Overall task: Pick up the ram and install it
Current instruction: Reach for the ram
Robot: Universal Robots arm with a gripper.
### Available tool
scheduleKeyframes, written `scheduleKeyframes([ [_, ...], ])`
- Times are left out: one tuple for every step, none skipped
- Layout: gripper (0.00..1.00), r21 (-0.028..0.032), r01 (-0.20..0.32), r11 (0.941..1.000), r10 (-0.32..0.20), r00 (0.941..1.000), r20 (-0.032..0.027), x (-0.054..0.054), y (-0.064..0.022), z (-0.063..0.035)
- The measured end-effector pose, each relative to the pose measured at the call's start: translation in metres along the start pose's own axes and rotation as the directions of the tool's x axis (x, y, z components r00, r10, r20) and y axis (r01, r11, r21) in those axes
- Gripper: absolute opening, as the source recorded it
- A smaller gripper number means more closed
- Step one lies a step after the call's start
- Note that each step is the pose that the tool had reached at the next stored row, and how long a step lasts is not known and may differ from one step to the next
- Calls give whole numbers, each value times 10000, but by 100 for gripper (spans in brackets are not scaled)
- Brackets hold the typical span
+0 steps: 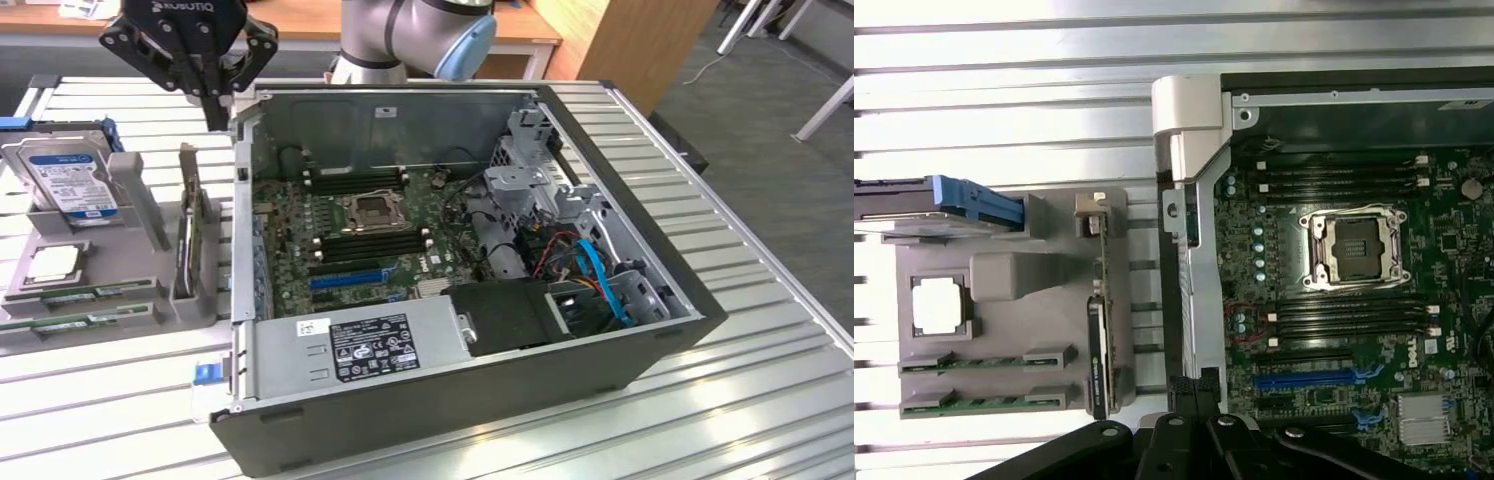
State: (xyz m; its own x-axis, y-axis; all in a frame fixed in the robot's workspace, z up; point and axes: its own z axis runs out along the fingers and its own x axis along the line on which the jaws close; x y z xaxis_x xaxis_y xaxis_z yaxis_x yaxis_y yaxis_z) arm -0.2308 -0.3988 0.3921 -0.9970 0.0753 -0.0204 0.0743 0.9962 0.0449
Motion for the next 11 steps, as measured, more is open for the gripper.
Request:
scheduleKeyframes([
  [10,0,-1,10000,1,10000,-1,14,-1,0],
  [10,0,0,10000,0,10000,-2,29,-2,0],
  [10,0,-1,10000,1,10000,-3,45,-3,0],
  [10,0,0,10000,0,10000,-4,59,-5,0],
  [10,1,-1,10000,1,10000,-5,76,-6,0],
  [10,0,-1,10000,1,10000,-5,91,-7,0],
  [10,1,0,10000,0,10000,-6,106,-8,-1],
  [10,1,0,10000,0,10000,-7,122,-9,-1],
  [10,1,0,10000,0,10000,-9,140,-11,-1],
  [10,0,0,10000,0,10000,-9,156,-12,0],
  [10,1,0,10000,0,10000,-10,172,-13,-1],
])
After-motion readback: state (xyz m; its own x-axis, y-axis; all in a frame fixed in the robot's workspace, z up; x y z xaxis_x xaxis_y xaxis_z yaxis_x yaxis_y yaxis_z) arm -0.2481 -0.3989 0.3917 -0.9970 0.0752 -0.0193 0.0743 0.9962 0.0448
